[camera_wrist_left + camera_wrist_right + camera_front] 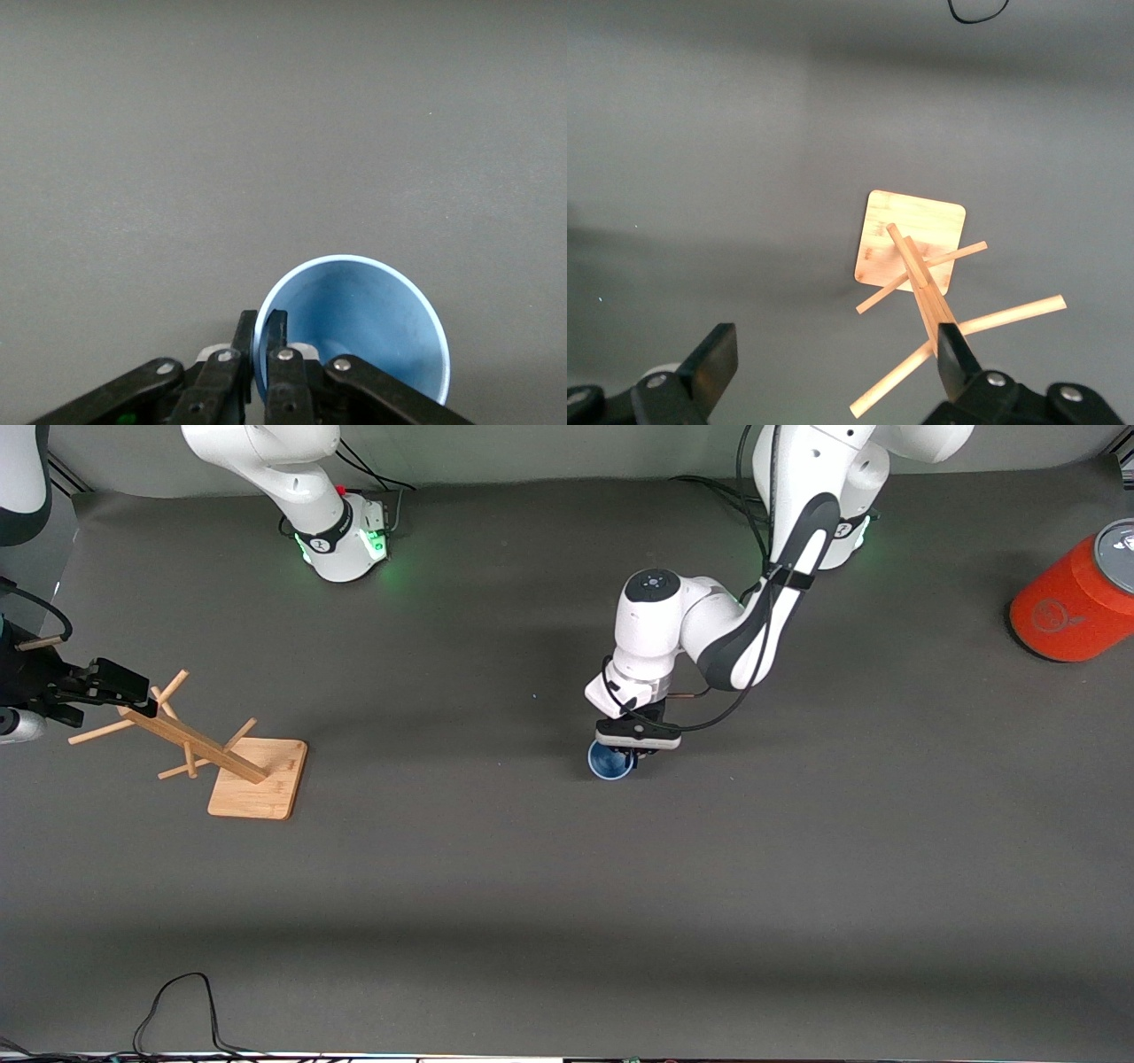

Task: Rotate and upright cup with both arms
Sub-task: 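Rotate the cup upright with the left gripper and set it down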

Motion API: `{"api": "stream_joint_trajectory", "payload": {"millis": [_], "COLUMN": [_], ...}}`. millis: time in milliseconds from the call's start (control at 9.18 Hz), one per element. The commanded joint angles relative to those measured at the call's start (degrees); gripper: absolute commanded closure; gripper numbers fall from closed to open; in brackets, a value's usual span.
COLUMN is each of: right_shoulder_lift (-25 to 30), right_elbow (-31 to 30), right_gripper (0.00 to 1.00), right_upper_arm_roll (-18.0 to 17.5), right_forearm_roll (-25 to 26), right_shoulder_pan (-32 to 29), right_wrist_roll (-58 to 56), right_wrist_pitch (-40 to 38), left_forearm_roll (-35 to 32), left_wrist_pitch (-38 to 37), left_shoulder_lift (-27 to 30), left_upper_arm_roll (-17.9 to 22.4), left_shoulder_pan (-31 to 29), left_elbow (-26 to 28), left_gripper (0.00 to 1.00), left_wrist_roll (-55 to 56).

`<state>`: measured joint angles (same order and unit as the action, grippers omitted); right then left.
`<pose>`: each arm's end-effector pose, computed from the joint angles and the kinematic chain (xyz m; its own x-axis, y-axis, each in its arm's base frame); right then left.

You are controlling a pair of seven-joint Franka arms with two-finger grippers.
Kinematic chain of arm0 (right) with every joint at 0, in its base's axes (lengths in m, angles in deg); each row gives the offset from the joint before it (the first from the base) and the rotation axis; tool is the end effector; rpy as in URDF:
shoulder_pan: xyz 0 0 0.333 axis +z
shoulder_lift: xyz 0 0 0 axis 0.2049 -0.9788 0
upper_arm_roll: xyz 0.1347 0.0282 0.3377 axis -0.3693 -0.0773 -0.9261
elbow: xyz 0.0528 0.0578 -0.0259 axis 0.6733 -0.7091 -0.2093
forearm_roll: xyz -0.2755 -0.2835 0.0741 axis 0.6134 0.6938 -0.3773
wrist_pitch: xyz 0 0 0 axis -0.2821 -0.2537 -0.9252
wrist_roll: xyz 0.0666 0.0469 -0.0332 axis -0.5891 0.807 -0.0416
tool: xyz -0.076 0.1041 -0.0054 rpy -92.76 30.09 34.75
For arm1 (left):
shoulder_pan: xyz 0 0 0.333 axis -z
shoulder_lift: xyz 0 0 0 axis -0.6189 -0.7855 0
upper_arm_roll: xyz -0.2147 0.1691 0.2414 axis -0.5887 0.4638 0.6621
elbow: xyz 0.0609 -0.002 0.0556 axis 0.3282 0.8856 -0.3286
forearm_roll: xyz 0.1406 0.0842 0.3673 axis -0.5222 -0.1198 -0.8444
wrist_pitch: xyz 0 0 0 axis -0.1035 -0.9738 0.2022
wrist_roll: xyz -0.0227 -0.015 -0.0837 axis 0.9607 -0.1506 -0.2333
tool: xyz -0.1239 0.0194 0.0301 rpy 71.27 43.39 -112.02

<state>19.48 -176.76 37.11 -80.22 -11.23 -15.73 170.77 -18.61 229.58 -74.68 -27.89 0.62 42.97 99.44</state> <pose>0.5841 -0.0263 0.6229 0.9963 0.0858 -0.0032 0.0857 -0.9963 -0.0117 0.4905 -0.4422 0.2644 0.9235 -0.0578 0.3793 -0.0694 -0.9975 0.0168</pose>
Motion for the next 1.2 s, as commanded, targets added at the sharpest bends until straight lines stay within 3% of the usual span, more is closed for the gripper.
{"api": "stream_joint_trajectory", "payload": {"millis": [0,109,871,1089], "right_shoulder_lift": [0.0,0.0,-0.1,-0.1], "right_elbow": [0.3,0.3,0.3,0.3], "right_gripper": [0.00,0.00,0.00,0.00], "right_upper_arm_roll": [0.2,0.3,0.2,0.3], "right_forearm_roll": [-0.1,-0.1,-0.1,-0.2], "right_shoulder_pan": [0.2,0.2,0.1,0.1], "right_wrist_roll": [-0.6,-0.6,-0.6,-0.6], "right_wrist_pitch": [-0.7,-0.7,-0.7,-0.7], "left_forearm_roll": [-2.5,-2.5,-1.9,1.9], "left_wrist_pitch": [0.6,0.6,-0.5,-5.5], "left_shoulder_lift": [-0.1,-0.1,1.4,1.5], "left_upper_arm_roll": [0.9,0.9,0.8,0.3], "left_shoulder_pan": [0.8,0.6,-1.6,-3.3], "left_elbow": [0.1,0.1,-1.9,-5.3], "left_gripper": [0.78,0.01,0.00,0.00], "left_wrist_roll": [2.6,2.6,1.2,-6.1]}}
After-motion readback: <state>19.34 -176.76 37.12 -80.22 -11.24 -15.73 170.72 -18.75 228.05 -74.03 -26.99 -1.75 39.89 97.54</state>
